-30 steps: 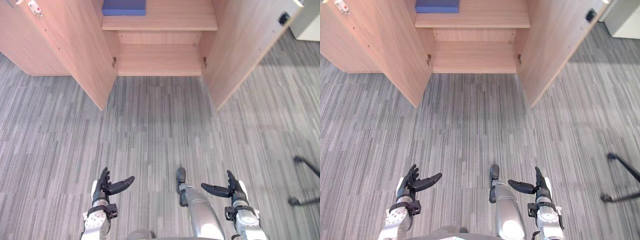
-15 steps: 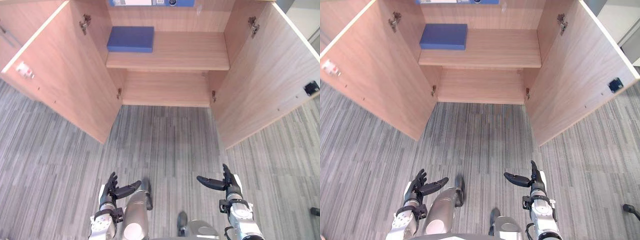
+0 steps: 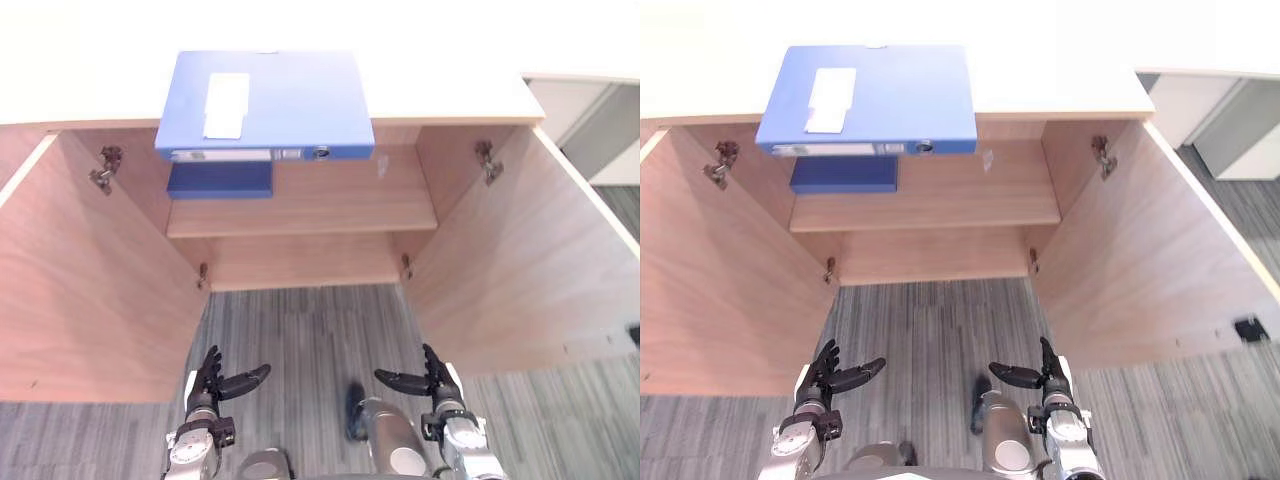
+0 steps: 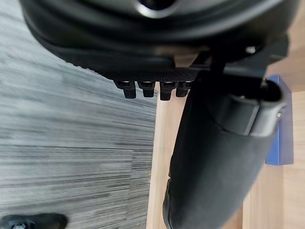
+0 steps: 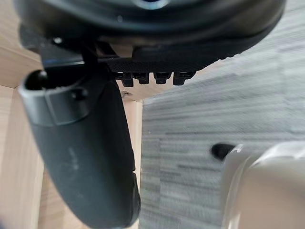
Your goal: Walk over to the cabinet, pick up the folder, carry it to the office cabinet, place the folder inside the office cabinet, then close the office cabinet door
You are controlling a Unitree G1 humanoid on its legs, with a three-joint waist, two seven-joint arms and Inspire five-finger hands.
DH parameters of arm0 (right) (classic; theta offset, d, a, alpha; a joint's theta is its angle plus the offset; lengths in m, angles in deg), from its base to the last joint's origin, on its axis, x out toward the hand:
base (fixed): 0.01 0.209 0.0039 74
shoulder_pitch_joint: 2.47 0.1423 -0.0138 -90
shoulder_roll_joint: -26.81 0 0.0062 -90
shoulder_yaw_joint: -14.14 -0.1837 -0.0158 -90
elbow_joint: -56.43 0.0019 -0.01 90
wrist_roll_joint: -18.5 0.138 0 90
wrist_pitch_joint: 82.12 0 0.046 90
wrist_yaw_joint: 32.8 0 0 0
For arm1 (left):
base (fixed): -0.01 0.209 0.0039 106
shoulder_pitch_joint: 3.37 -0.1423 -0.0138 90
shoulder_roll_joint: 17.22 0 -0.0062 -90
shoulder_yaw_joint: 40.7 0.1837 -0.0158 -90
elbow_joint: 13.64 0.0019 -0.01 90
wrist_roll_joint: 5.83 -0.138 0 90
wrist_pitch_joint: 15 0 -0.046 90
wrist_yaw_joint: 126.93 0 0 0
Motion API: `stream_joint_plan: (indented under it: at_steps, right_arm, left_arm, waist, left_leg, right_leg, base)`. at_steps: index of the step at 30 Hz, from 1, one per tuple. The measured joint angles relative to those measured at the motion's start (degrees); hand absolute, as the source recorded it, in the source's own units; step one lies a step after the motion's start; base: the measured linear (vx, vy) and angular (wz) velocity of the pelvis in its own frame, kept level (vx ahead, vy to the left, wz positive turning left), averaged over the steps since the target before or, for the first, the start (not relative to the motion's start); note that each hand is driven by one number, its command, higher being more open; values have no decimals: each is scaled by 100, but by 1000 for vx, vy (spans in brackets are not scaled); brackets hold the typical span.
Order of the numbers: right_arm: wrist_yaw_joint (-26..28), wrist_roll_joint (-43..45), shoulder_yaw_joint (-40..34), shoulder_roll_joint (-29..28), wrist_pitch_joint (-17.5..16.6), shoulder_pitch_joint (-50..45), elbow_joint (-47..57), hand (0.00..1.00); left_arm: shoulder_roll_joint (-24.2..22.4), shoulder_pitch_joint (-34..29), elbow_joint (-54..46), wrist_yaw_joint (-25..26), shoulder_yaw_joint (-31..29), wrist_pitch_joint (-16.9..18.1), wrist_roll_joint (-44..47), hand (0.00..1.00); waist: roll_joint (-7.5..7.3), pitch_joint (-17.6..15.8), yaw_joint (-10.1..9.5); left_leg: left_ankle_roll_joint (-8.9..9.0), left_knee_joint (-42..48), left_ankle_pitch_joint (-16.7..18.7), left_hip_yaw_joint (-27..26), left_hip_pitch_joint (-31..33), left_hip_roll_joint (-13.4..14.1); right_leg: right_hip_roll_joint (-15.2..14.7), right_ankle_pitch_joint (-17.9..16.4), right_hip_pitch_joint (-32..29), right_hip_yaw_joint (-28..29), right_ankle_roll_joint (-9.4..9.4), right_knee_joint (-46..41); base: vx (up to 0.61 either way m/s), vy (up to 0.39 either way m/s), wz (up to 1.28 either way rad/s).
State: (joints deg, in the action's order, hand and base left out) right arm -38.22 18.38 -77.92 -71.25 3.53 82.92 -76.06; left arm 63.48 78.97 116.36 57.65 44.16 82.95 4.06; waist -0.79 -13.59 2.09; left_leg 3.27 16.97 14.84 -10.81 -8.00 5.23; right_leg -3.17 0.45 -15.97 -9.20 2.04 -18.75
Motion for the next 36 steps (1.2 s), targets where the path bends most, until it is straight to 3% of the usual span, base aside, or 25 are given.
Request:
stream_joint_plan:
  at_steps: [2,3,6,7,9,11,12,14,19,25,28,36]
  right_arm:
    - [-6,-1,-68,60,-11,-11,31,100]
    - [-11,1,-153,53,-5,-81,26,100]
    - [-62,11,-225,39,-8,-207,29,100]
    - [-78,19,-281,39,-10,-195,29,100]
    - [-79,25,-376,26,-14,-161,28,100]
    - [-85,29,-469,53,-14,-181,28,100]
    - [-92,35,-511,68,-3,-204,6,100]
    - [-86,45,-524,27,3,-318,36,100]
    - [-82,45,-529,12,3,-525,35,100]
    - [-94,45,-544,-18,-62,-506,36,100]
    - [-113,23,-533,-18,-168,-493,36,100]
    - [-146,-209,-137,-17,-278,-533,32,100]
  left_arm:
    - [-154,18,44,-9,2,0,-41,100]
    - [-259,36,29,-24,4,6,-43,100]
    - [-340,28,25,-50,24,14,-44,100]
    - [-338,31,8,-71,36,16,-43,100]
    - [-330,30,-101,-72,38,13,-43,100]
    - [-337,15,-197,-74,69,13,-43,100]
    - [-340,-12,-206,-75,74,6,-43,100]
    - [-267,-68,-470,-72,66,-4,-43,100]
    - [-185,-552,-1656,-46,0,3,-200,100]
    - [-106,-1027,-3427,241,-247,130,-673,100]
    - [-10,-1194,-4472,528,-282,287,-1337,100]
    - [394,-1305,-6006,1195,-112,572,-3364,100]
  waist:
    - [112,10,53]
    - [130,6,35]
    - [128,5,3]
    - [131,9,-19]
    - [142,15,-108]
    - [270,46,-114]
    - [350,71,-112]
    - [276,111,-110]
    - [332,191,-113]
    - [335,236,-128]
    - [361,286,-205]
    - [427,502,-240]
  left_leg:
    - [186,788,-148,29,258,162]
    - [398,1680,-429,45,566,330]
    - [352,2374,-81,-96,881,501]
    - [227,2110,8,-139,1050,496]
    - [200,1154,-35,-149,1181,442]
    - [186,13,-855,-61,1202,409]
    - [16,-182,-997,-55,1139,443]
    - [-38,-618,-1056,-64,926,235]
    - [-152,-1156,-1257,34,711,-64]
    - [-167,-1496,-1426,242,524,-156]
    - [-163,-1576,-1475,306,503,-152]
    - [-162,-1662,-1499,327,470,-149]
  right_leg:
    - [49,-212,247,-46,26,105]
    - [67,-246,629,-88,65,380]
    - [68,-260,1297,-147,86,855]
    - [40,-255,1481,-129,79,1008]
    - [10,-251,1513,-28,27,1066]
    - [64,-288,1530,-7,-132,1078]
    - [131,-314,1562,26,-199,1090]
    - [-52,-294,1645,31,-340,1207]
    - [-260,-319,1745,-102,-489,1308]
    - [-287,-338,1943,-330,-512,1426]
    - [-275,-338,1993,-391,-511,1475]
    - [-223,-346,2031,-397,-499,1538]
  base:
    - [484,-152,2]
    - [388,-121,14]
    - [325,-51,11]
    - [213,26,-8]
    - [167,81,-24]
    - [110,139,-14]
    - [102,185,3]
    - [82,183,9]
    - [35,72,17]
    - [25,-4,20]
    - [-9,-18,10]
    - [-1,-3,0]
